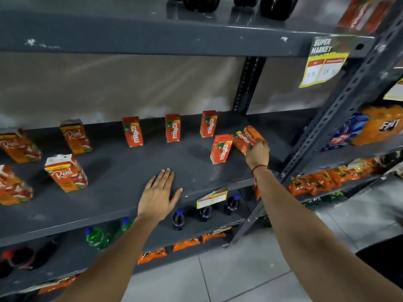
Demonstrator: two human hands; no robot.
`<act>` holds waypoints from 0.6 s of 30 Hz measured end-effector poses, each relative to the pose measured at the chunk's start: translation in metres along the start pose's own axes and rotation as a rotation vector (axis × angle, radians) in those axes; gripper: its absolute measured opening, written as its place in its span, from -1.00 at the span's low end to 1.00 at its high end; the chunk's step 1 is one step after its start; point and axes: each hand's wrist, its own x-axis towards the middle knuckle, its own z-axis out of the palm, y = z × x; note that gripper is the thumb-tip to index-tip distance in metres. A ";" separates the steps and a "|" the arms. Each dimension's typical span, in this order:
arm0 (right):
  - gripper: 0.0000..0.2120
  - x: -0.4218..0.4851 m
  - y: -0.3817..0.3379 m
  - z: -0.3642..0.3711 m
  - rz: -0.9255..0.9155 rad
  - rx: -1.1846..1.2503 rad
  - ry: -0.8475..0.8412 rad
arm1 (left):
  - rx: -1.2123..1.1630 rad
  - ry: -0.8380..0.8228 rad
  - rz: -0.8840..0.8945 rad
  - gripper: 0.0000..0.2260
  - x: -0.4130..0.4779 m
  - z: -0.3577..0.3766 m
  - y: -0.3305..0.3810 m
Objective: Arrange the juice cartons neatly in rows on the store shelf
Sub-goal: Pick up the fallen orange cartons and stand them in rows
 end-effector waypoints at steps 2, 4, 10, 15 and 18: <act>-0.46 0.016 -0.005 0.001 -0.059 -0.066 -0.107 | 0.007 -0.002 -0.005 -0.29 -0.001 -0.001 0.001; -0.44 0.028 -0.010 0.003 -0.079 -0.173 -0.188 | 0.018 -0.002 -0.011 -0.30 -0.001 -0.003 0.002; -0.34 0.030 -0.025 -0.001 -0.011 -0.292 -0.180 | 0.041 -0.015 -0.022 -0.32 -0.001 -0.003 0.003; -0.30 0.031 -0.039 -0.012 0.133 -0.411 -0.366 | 0.049 -0.013 -0.028 -0.33 -0.002 -0.003 0.003; -0.39 0.029 -0.039 -0.015 0.196 -0.370 -0.434 | 0.046 -0.008 -0.028 -0.34 -0.002 -0.003 0.004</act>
